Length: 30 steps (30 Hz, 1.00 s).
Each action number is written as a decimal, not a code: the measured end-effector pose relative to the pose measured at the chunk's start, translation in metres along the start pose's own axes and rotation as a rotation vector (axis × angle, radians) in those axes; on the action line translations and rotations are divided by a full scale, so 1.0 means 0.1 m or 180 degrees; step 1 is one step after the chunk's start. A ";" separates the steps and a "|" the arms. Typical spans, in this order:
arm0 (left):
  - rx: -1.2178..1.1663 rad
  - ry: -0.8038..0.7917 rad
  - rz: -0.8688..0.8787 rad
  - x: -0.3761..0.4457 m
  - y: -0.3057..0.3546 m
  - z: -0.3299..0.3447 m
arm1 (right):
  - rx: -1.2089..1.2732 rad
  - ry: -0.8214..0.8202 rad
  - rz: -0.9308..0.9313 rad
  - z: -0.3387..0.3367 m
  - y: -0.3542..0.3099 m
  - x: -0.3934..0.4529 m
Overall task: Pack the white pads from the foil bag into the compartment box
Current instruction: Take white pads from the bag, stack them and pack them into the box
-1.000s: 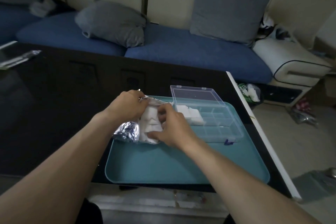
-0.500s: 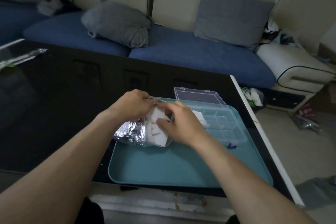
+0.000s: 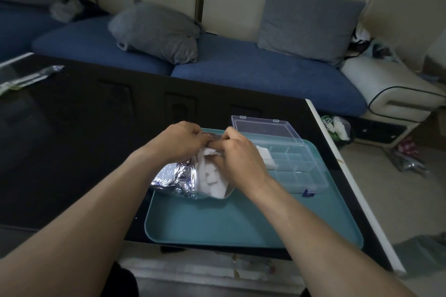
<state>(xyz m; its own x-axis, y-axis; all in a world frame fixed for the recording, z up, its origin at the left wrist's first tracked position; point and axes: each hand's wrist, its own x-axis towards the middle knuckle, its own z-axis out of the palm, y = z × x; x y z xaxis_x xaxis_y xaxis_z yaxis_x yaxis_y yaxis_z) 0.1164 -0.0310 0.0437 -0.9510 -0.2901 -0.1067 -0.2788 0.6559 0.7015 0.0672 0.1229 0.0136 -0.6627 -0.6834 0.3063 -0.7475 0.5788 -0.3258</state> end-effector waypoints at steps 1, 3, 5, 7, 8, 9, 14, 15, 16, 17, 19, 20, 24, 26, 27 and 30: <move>0.0008 0.0071 0.0010 -0.01 0.01 0.00 | 0.0050 0.0112 -0.0037 -0.01 0.01 -0.01; 0.0059 0.0249 0.0025 -0.03 0.04 -0.01 | 0.0222 0.0420 -0.0113 -0.04 0.03 -0.02; 0.0128 0.0435 0.0028 -0.03 0.05 -0.03 | 0.0334 0.0702 -0.0193 -0.07 0.05 -0.03; 0.0160 0.0546 0.0024 -0.04 0.06 -0.03 | 0.0422 0.0912 -0.0358 -0.09 0.06 -0.03; 0.0161 0.0570 0.0028 -0.04 0.06 -0.03 | 0.0449 0.0946 -0.0473 -0.10 0.06 -0.03; 0.0148 0.0581 0.0031 -0.04 0.06 -0.03 | 0.0446 0.0937 -0.0597 -0.12 0.06 -0.02; 0.0002 0.0411 0.0007 -0.03 0.05 -0.04 | 0.0192 0.0577 -0.1065 -0.06 0.02 -0.06; 0.0013 0.0360 0.0003 -0.03 0.04 -0.03 | 0.0142 0.0528 -0.1076 -0.04 0.01 -0.06; 0.0038 0.0329 0.0005 -0.04 0.04 -0.03 | 0.0101 0.0521 -0.1051 -0.02 0.00 -0.05; 0.0063 0.0327 0.0005 -0.04 0.04 -0.03 | 0.0087 0.0558 -0.0998 -0.02 -0.01 -0.05; 0.0123 0.0395 0.0002 -0.05 0.04 -0.04 | 0.0329 0.0614 -0.0722 -0.03 -0.02 -0.05; 0.0155 0.0438 0.0000 -0.06 0.05 -0.04 | 0.0608 0.0628 -0.0475 -0.06 -0.03 -0.06; 0.0169 0.0529 -0.0098 -0.05 0.05 -0.06 | 0.1870 0.0641 0.0809 -0.11 0.02 -0.14; 0.0160 0.0588 -0.0137 -0.05 0.05 -0.06 | 0.2832 0.0633 0.1425 -0.14 0.05 -0.17; 0.0165 0.0625 -0.0141 -0.05 0.05 -0.06 | 0.3338 0.0594 0.1701 -0.17 0.06 -0.18; 0.0211 0.0728 -0.0099 -0.05 0.06 -0.04 | 0.4361 0.0480 0.2194 -0.27 0.11 -0.20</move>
<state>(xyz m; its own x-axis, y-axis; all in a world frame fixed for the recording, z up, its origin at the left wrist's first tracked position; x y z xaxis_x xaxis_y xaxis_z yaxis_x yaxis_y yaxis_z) 0.1197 -0.0279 0.0511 -0.8890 -0.4562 0.0401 -0.3228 0.6863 0.6518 0.0714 0.1545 0.0278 -0.9121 -0.3650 -0.1869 0.2536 -0.1438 -0.9566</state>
